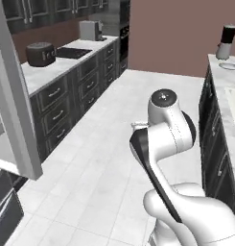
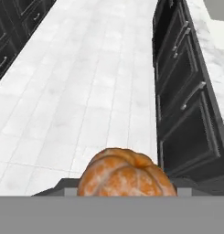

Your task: Pick the banana and tangerine from the fridge and place them on the plate next to the blender to make a fruit smoothie.

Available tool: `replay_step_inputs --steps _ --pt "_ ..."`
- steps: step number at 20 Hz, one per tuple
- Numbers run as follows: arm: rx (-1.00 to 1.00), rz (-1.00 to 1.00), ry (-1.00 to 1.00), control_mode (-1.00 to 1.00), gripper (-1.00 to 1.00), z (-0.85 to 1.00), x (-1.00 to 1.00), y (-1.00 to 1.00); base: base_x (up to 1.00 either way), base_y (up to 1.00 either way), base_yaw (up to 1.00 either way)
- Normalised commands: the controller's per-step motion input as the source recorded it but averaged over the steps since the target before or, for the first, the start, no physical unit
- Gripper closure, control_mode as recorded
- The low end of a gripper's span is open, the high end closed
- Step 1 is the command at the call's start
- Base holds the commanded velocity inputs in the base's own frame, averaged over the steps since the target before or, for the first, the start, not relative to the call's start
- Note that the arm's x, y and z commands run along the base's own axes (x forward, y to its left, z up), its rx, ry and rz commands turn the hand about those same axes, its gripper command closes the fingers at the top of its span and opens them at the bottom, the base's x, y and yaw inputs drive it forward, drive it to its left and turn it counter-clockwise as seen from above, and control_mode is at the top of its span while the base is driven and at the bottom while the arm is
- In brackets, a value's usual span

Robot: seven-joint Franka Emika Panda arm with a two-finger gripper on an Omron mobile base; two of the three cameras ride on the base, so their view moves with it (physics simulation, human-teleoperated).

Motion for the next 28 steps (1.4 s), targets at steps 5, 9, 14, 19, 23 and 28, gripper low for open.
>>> replay_step_inputs --steps 5,9,14,19,23,28 --pt "0.0 0.0 0.0 1.0 1.0 0.0 0.0 0.0 0.13 0.18 -0.84" --pt "0.0 0.0 0.0 1.0 1.0 0.0 0.0 0.0 0.2 0.48 -0.7" --pt "0.0 0.0 0.0 1.0 1.0 0.0 0.0 0.0 0.75 0.94 -0.36" --pt "0.0 0.0 0.0 1.0 1.0 0.0 0.0 0.0 1.0 0.73 -0.28" --pt "0.0 0.0 0.0 1.0 1.0 0.0 0.0 0.0 1.0 0.81 -0.38" --pt "0.0 0.0 0.0 1.0 1.0 0.0 0.0 0.0 1.0 0.94 -0.48"
